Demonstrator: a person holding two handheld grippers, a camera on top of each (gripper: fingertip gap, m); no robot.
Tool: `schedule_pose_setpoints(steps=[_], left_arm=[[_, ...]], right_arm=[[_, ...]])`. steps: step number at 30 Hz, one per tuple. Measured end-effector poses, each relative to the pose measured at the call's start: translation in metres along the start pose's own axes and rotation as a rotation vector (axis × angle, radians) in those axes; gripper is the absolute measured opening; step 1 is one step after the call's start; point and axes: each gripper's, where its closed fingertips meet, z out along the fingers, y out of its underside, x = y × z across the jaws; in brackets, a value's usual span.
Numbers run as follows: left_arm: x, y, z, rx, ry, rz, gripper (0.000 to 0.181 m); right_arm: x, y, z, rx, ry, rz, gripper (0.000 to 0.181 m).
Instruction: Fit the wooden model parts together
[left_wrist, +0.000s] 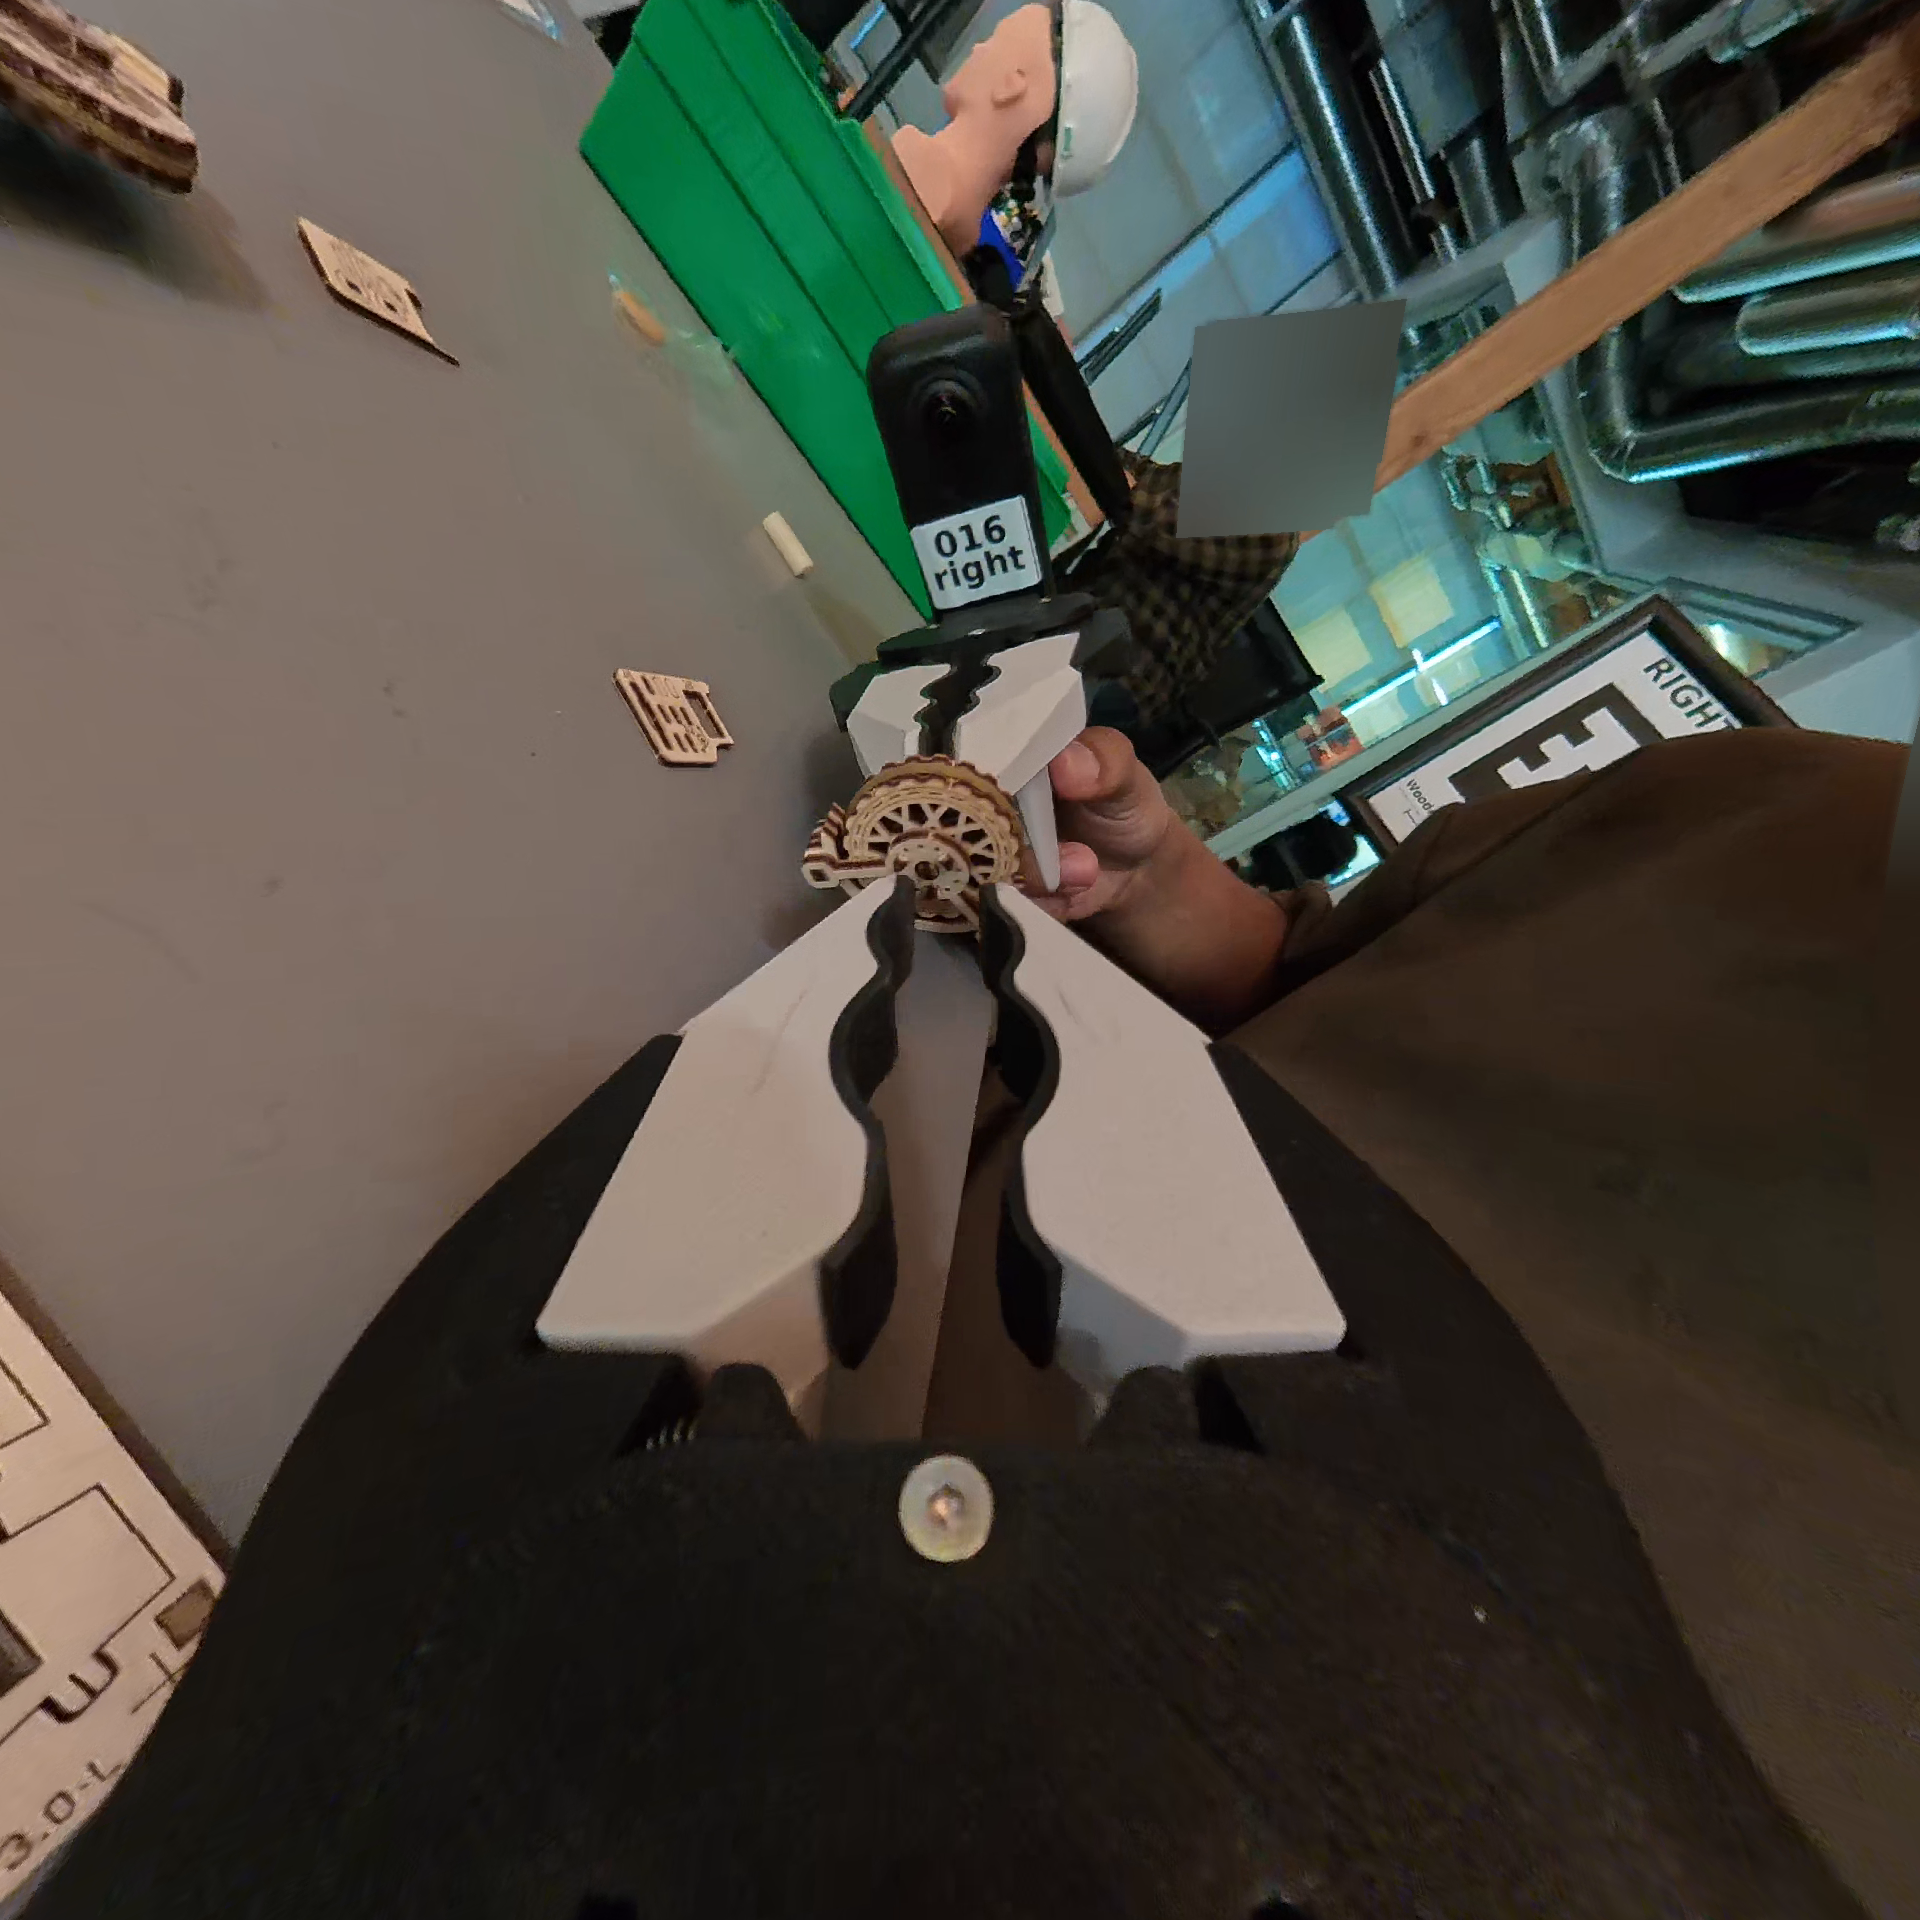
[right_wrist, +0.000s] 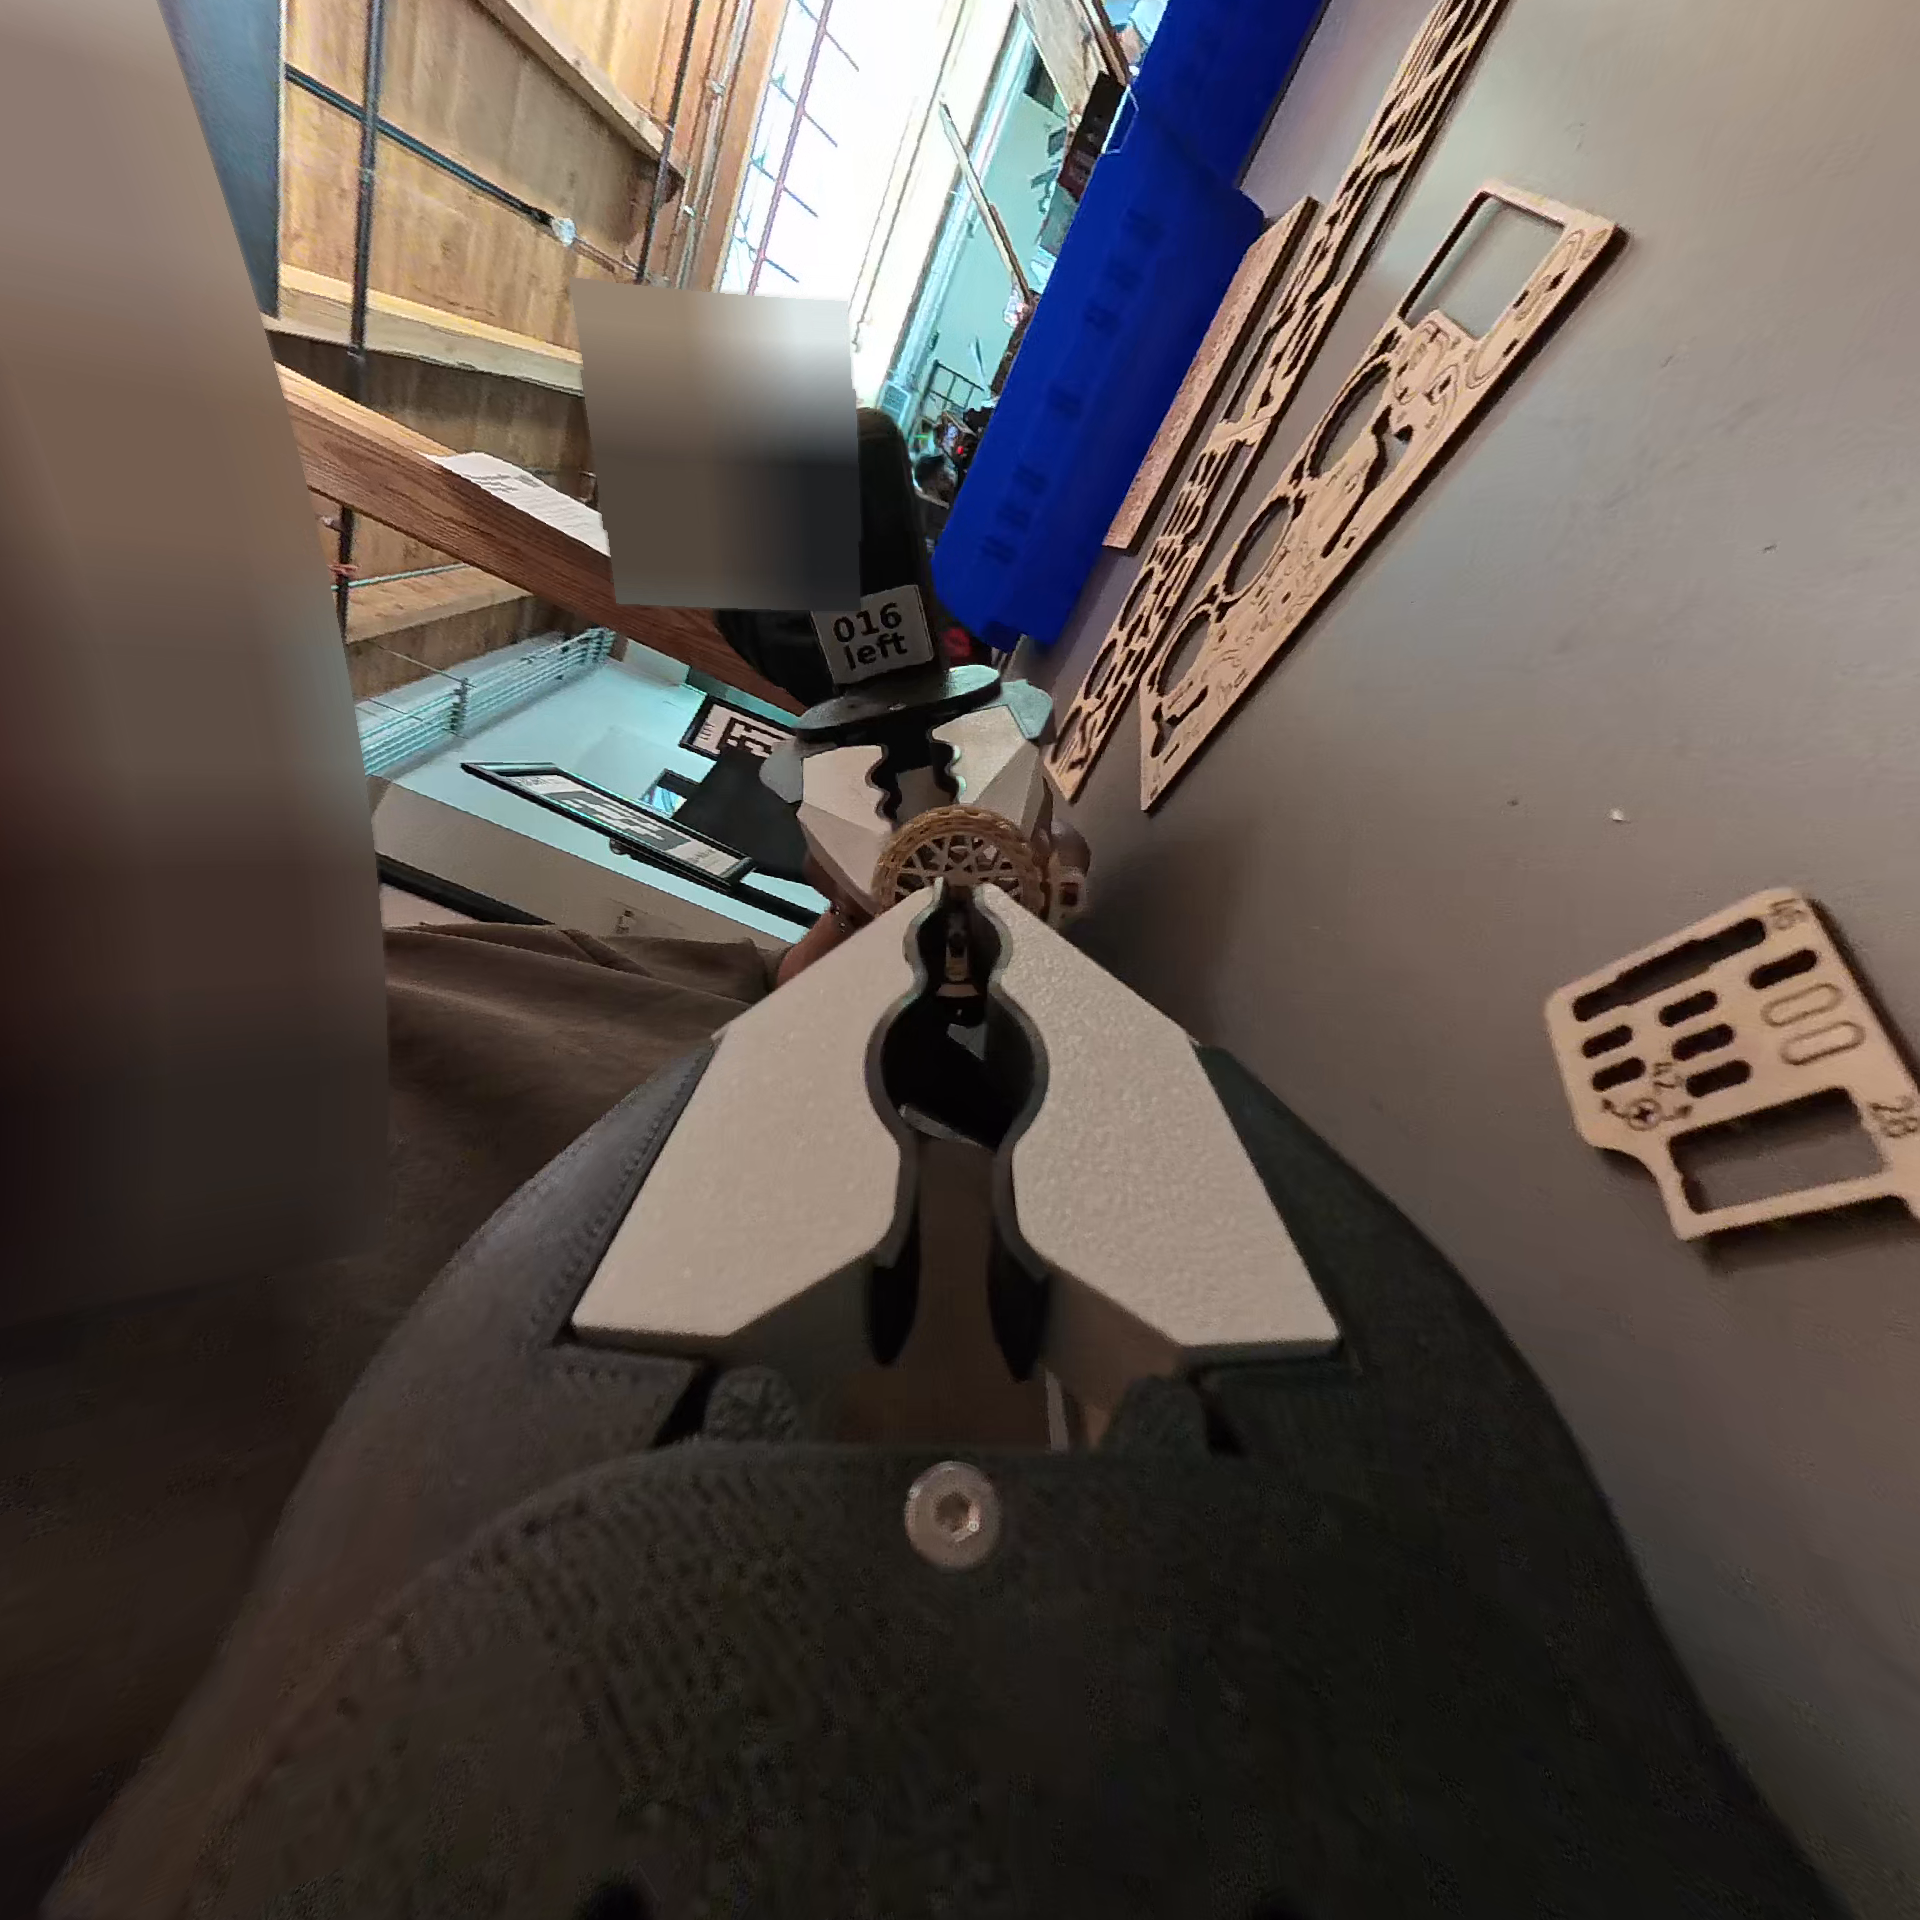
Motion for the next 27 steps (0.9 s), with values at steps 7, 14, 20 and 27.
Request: schedule_pose_setpoints(steps=[7,14,20,27], left_arm=[[0.0018,-0.0003,0.0001,0.002,-0.028,0.081,0.009],[0.0011,-0.0005,-0.0005,0.002,-0.044,0.105,0.009],[0.0029,-0.0022,-0.0016,0.012,-0.039,0.116,0.009],[0.0061,-0.0051,-0.0033,0.029,-0.033,0.135,0.009]], right_arm=[[-0.0023,-0.0009,-0.0003,0.007,-0.021,0.014,0.0],[-0.0033,-0.0006,0.0003,0.007,-0.031,0.022,0.0],[-0.0049,-0.0005,0.0007,0.007,-0.045,0.03,0.0],[-0.0056,-0.0008,0.0006,0.01,-0.053,0.037,0.0]])
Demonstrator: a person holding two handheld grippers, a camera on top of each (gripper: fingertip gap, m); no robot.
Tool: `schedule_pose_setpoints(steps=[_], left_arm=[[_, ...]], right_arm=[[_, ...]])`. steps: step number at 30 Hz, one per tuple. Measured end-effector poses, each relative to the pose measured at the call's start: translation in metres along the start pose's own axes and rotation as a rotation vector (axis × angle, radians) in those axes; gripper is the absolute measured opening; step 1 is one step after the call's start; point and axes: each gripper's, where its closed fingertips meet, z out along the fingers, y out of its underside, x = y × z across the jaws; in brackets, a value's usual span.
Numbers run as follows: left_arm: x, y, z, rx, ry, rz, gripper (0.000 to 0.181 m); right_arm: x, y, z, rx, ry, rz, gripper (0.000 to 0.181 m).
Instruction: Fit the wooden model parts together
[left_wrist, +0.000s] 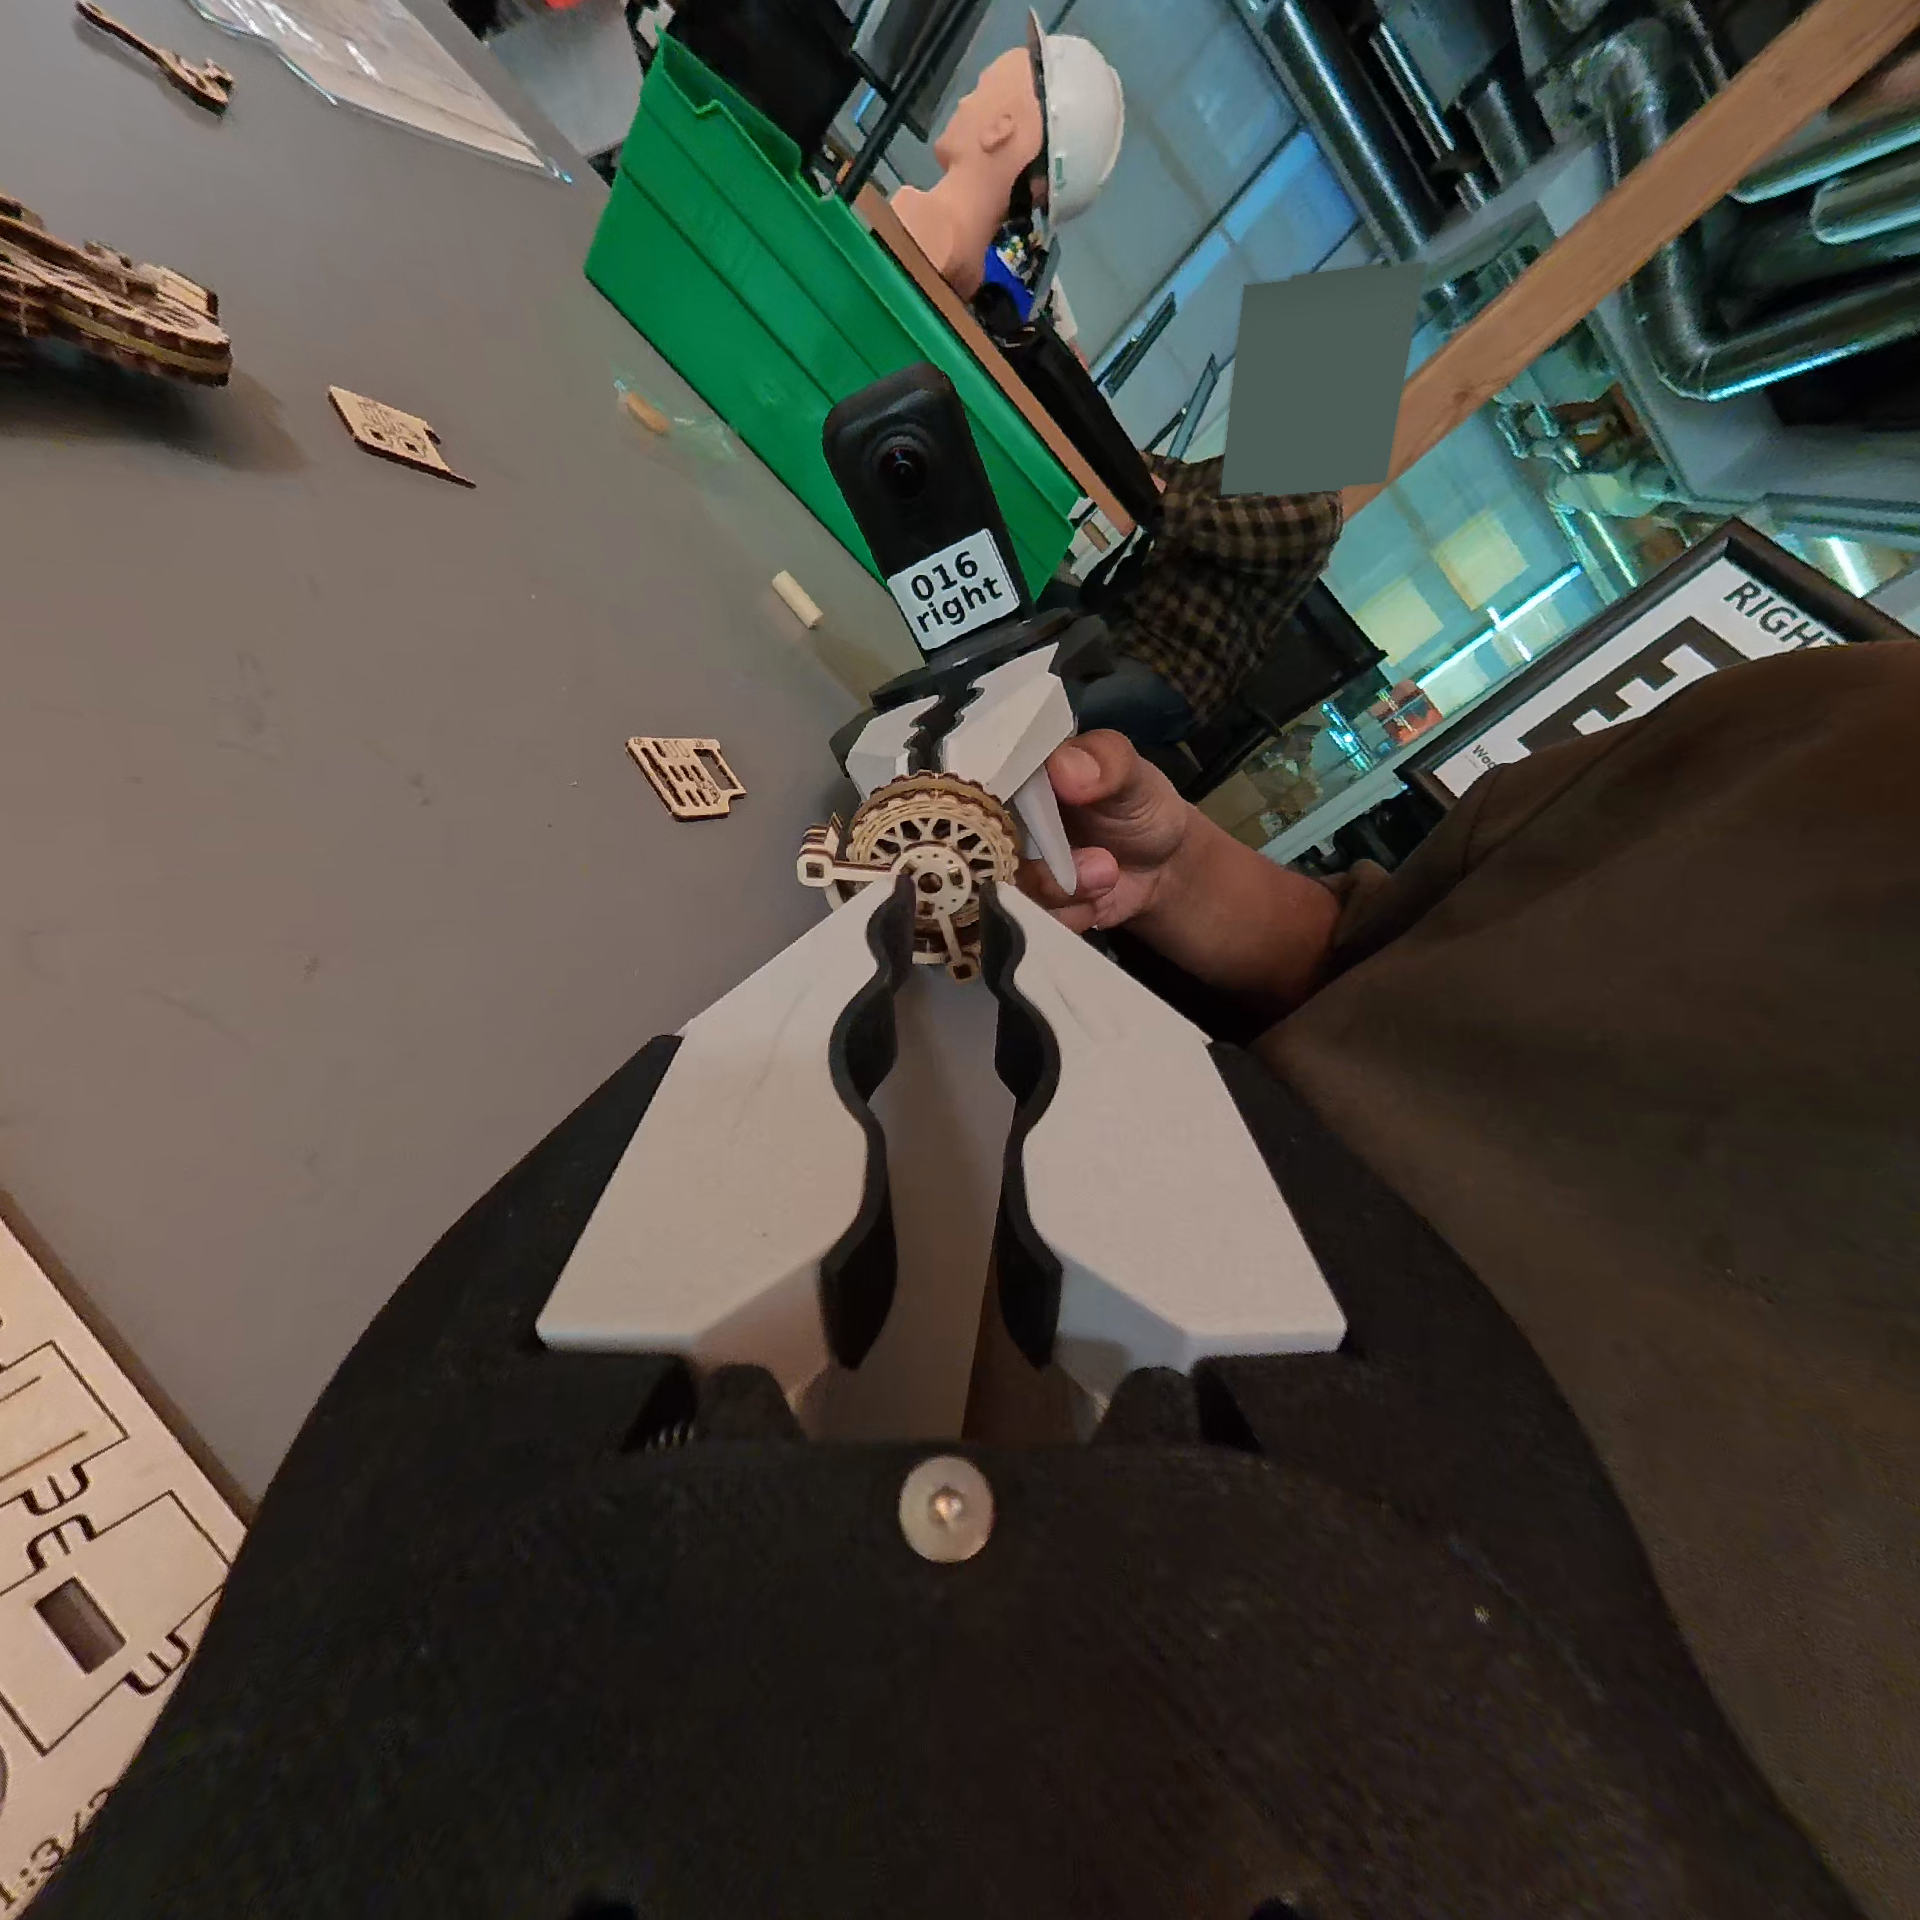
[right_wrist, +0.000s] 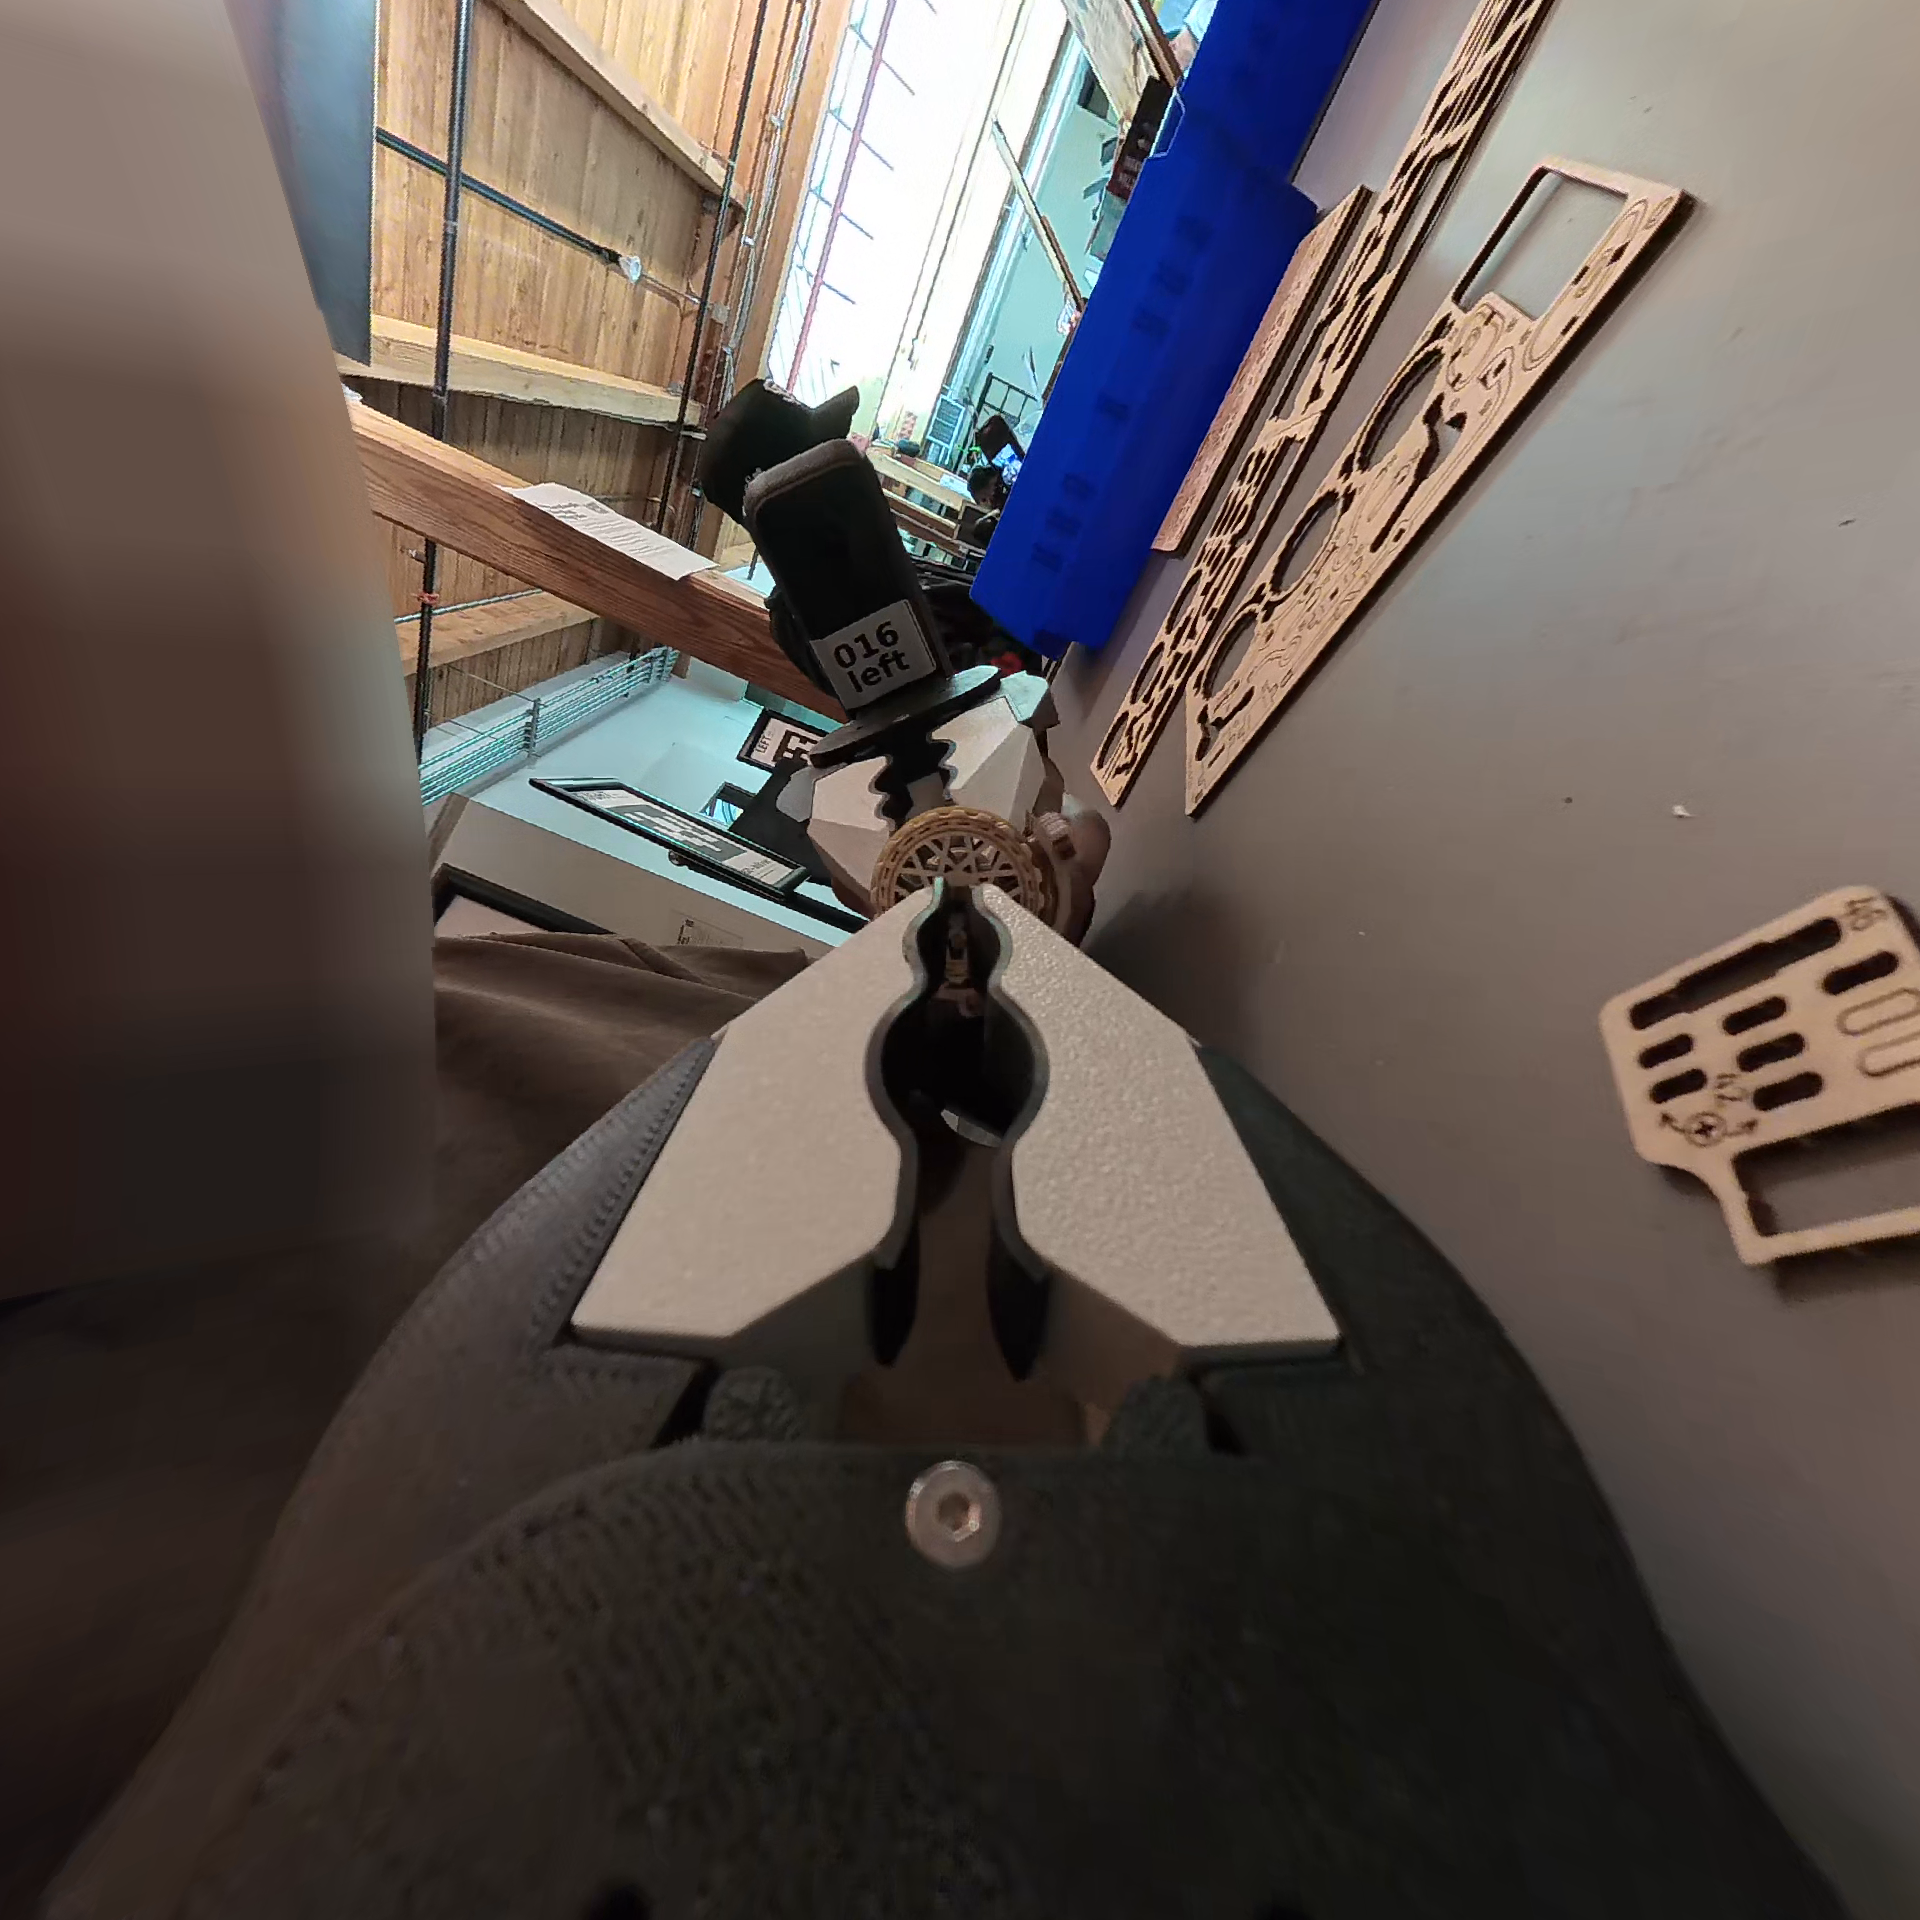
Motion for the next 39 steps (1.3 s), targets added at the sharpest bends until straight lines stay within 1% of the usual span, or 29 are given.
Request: schedule_pose_setpoints(steps=[5,25,30,35,39], left_arm=[[-0.0011,0.0015,0.0014,-0.005,-0.022,0.024,0.008],[-0.0027,0.0027,0.0002,-0.013,-0.028,0.021,0.006],[-0.0015,0.0028,-0.0001,-0.014,-0.009,-0.001,0.006],[0.003,0.001,-0.0009,-0.004,0.045,-0.055,0.009],[0.0045,0.0036,-0.0029,-0.031,0.073,-0.083,0.009]], right_arm=[[-0.0002,-0.0002,0.0002,0.001,-0.003,0.003,0.0],[0.0024,0.0058,0.0023,-0.033,0.036,-0.05,0.0],[0.0015,0.0061,0.0023,-0.035,0.03,-0.051,0.0],[-0.0012,0.0056,0.0021,-0.033,0.01,-0.043,0.0],[-0.0014,0.0076,0.0028,-0.043,0.013,-0.051,0.0]])
